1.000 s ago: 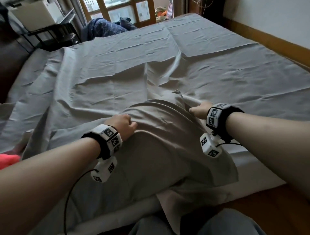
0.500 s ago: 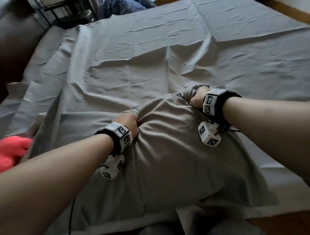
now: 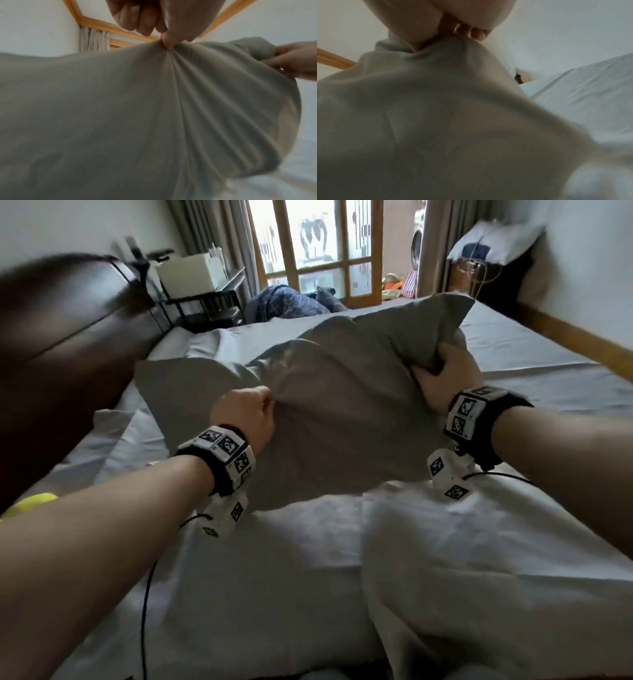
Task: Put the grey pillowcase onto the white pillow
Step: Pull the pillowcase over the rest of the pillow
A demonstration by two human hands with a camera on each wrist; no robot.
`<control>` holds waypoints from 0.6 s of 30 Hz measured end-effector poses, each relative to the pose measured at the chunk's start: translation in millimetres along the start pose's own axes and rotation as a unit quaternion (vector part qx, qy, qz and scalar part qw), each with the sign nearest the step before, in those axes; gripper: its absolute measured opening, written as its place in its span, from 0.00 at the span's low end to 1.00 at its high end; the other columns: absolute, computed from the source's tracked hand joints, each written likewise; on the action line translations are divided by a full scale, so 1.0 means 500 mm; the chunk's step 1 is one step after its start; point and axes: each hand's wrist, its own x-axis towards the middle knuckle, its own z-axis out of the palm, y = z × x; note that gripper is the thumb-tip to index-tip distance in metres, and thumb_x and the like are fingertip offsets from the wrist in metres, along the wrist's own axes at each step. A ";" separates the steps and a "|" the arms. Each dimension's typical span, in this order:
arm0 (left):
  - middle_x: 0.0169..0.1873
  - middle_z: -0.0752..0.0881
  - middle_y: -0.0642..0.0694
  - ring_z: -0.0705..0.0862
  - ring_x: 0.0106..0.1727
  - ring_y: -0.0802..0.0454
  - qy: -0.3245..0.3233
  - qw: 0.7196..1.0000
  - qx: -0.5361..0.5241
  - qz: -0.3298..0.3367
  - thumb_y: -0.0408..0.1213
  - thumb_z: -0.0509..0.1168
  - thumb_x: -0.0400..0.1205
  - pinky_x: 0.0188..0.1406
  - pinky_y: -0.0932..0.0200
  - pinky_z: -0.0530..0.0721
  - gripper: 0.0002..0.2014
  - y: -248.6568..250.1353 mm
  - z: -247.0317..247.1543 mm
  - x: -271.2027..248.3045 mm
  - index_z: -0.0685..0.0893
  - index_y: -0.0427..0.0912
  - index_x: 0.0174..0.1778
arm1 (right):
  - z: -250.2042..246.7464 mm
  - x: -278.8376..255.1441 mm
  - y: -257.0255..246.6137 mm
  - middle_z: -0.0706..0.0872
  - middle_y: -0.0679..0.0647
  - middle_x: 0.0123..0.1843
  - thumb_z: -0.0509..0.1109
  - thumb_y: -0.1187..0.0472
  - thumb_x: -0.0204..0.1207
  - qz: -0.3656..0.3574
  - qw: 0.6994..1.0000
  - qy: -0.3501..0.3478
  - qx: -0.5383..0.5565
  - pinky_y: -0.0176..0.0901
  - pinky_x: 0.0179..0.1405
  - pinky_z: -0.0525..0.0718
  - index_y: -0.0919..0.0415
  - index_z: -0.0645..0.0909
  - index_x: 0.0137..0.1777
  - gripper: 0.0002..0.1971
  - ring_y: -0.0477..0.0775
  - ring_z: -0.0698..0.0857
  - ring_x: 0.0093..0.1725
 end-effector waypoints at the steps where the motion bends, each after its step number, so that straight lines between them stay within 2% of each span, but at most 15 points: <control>1: 0.41 0.89 0.40 0.86 0.45 0.35 -0.028 0.999 0.024 0.011 0.46 0.60 0.81 0.41 0.49 0.83 0.11 0.004 -0.004 -0.018 0.85 0.45 0.47 | -0.012 -0.017 0.004 0.86 0.61 0.56 0.70 0.48 0.73 0.003 1.000 -0.012 0.003 0.50 0.54 0.80 0.57 0.82 0.59 0.18 0.67 0.83 0.57; 5: 0.49 0.88 0.42 0.86 0.51 0.38 -0.188 0.975 0.111 0.039 0.42 0.59 0.80 0.43 0.51 0.81 0.09 0.028 0.026 -0.102 0.83 0.46 0.49 | -0.021 -0.122 0.069 0.86 0.66 0.59 0.74 0.55 0.74 0.053 0.992 -0.116 -0.012 0.49 0.53 0.79 0.61 0.82 0.65 0.21 0.69 0.83 0.60; 7: 0.51 0.88 0.44 0.87 0.52 0.39 -0.202 0.975 0.095 0.016 0.41 0.60 0.80 0.43 0.51 0.81 0.08 0.041 0.043 -0.128 0.79 0.47 0.52 | -0.008 -0.169 0.109 0.87 0.68 0.56 0.70 0.51 0.71 0.093 0.978 -0.175 -0.071 0.50 0.48 0.80 0.64 0.84 0.60 0.21 0.69 0.84 0.56; 9: 0.51 0.87 0.43 0.87 0.53 0.38 -0.211 0.976 0.047 -0.028 0.45 0.63 0.78 0.45 0.49 0.82 0.18 0.051 0.054 -0.140 0.71 0.43 0.60 | 0.011 -0.194 0.151 0.87 0.67 0.56 0.62 0.50 0.65 0.129 0.952 -0.236 -0.145 0.49 0.47 0.79 0.65 0.84 0.58 0.25 0.68 0.84 0.57; 11: 0.52 0.86 0.43 0.87 0.53 0.39 -0.243 0.968 0.034 -0.046 0.50 0.68 0.74 0.47 0.48 0.84 0.28 0.055 0.060 -0.143 0.64 0.40 0.63 | 0.029 -0.202 0.198 0.85 0.65 0.63 0.60 0.50 0.60 0.156 0.939 -0.253 -0.175 0.48 0.57 0.81 0.62 0.82 0.63 0.31 0.64 0.82 0.63; 12: 0.51 0.86 0.43 0.87 0.53 0.39 -0.253 0.966 0.045 -0.043 0.51 0.70 0.71 0.46 0.48 0.85 0.32 0.057 0.059 -0.145 0.63 0.40 0.62 | 0.028 -0.208 0.205 0.82 0.63 0.68 0.59 0.48 0.59 0.158 0.937 -0.259 -0.172 0.48 0.66 0.78 0.61 0.81 0.66 0.35 0.62 0.79 0.68; 14: 0.46 0.86 0.44 0.88 0.48 0.39 -0.253 0.965 0.068 -0.015 0.52 0.72 0.66 0.41 0.49 0.85 0.34 0.059 0.055 -0.148 0.62 0.43 0.59 | 0.015 -0.221 0.198 0.74 0.59 0.77 0.56 0.45 0.65 0.139 0.936 -0.279 -0.164 0.48 0.77 0.66 0.62 0.75 0.74 0.37 0.59 0.70 0.77; 15: 0.45 0.85 0.45 0.88 0.46 0.39 -0.257 0.963 0.078 0.008 0.52 0.73 0.64 0.39 0.50 0.85 0.33 0.062 0.054 -0.151 0.63 0.46 0.57 | 0.009 -0.225 0.199 0.73 0.60 0.77 0.57 0.47 0.72 0.143 0.933 -0.284 -0.166 0.46 0.75 0.66 0.64 0.74 0.75 0.33 0.60 0.69 0.78; 16: 0.45 0.85 0.46 0.87 0.47 0.40 -0.271 0.959 0.082 0.031 0.52 0.73 0.63 0.41 0.51 0.85 0.31 0.063 0.055 -0.154 0.65 0.47 0.56 | 0.003 -0.226 0.194 0.76 0.63 0.74 0.61 0.52 0.77 0.170 0.930 -0.283 -0.160 0.41 0.67 0.72 0.67 0.76 0.72 0.26 0.62 0.72 0.75; 17: 0.48 0.85 0.46 0.87 0.49 0.41 -0.297 0.950 0.079 0.056 0.53 0.74 0.63 0.44 0.53 0.85 0.30 0.066 0.057 -0.158 0.69 0.48 0.55 | -0.002 -0.223 0.206 0.82 0.66 0.66 0.64 0.60 0.79 0.189 0.933 -0.272 -0.141 0.36 0.52 0.76 0.69 0.80 0.65 0.19 0.64 0.79 0.68; 18: 0.50 0.86 0.45 0.86 0.52 0.42 -0.333 0.937 0.073 0.075 0.53 0.75 0.62 0.46 0.54 0.84 0.30 0.072 0.059 -0.165 0.72 0.48 0.55 | -0.014 -0.221 0.207 0.87 0.67 0.53 0.65 0.66 0.77 0.209 0.939 -0.240 -0.134 0.33 0.38 0.76 0.69 0.85 0.53 0.10 0.65 0.84 0.56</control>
